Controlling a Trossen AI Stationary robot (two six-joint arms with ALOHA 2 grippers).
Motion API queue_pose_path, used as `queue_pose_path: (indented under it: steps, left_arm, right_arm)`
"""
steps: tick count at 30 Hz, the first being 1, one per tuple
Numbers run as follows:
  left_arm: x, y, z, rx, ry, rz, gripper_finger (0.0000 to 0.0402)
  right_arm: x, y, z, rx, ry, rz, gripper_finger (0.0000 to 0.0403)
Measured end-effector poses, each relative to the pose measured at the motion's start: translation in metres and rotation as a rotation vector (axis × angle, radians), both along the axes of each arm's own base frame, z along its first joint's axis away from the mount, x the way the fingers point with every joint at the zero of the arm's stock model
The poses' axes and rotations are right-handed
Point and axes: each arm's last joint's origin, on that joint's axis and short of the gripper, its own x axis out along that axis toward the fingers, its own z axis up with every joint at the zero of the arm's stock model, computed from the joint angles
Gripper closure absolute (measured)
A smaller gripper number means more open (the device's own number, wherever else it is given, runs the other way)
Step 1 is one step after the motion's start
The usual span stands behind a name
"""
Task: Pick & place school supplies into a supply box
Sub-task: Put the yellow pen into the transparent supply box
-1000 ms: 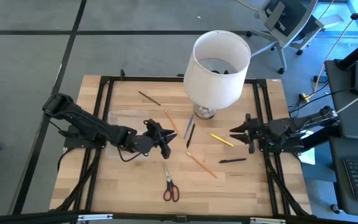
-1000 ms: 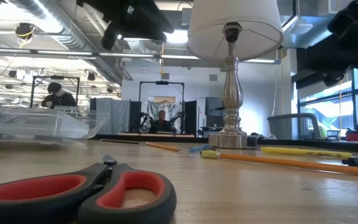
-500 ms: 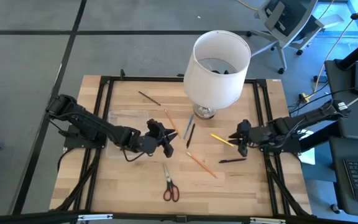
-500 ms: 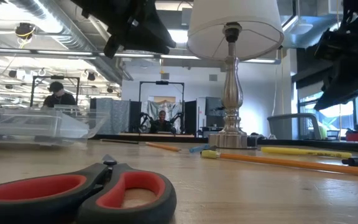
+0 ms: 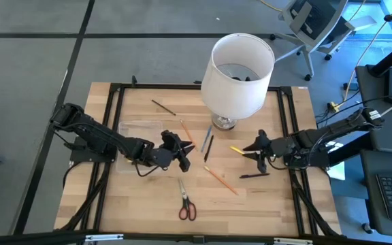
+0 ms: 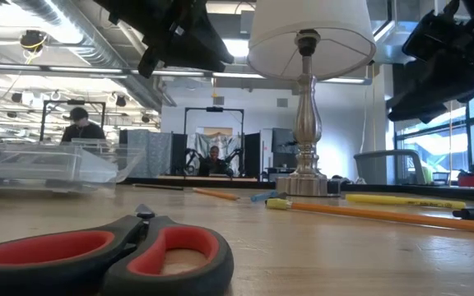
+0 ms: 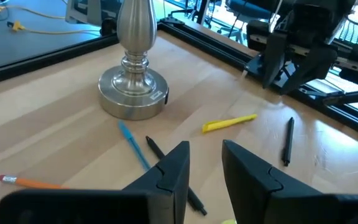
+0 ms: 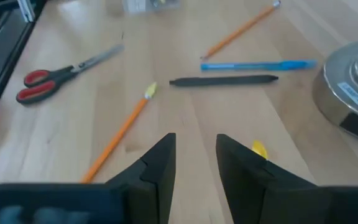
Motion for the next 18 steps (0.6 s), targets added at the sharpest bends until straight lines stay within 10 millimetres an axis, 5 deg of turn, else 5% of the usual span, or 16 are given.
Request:
queue_pose_path:
  steps: [8, 18]
  left_arm:
    - [0.0, 0.0, 0.0, 0.0, 0.0, -0.001, 0.0313]
    - [0.0, 0.0, 0.0, 0.0, 0.0, -0.001, 0.0313]
  right_arm:
    - [0.004, 0.0, -0.006, -0.076, 0.032, -0.016, 0.0278]
    - [0.013, -0.001, -0.021, -0.177, 0.115, -0.11, 0.019]
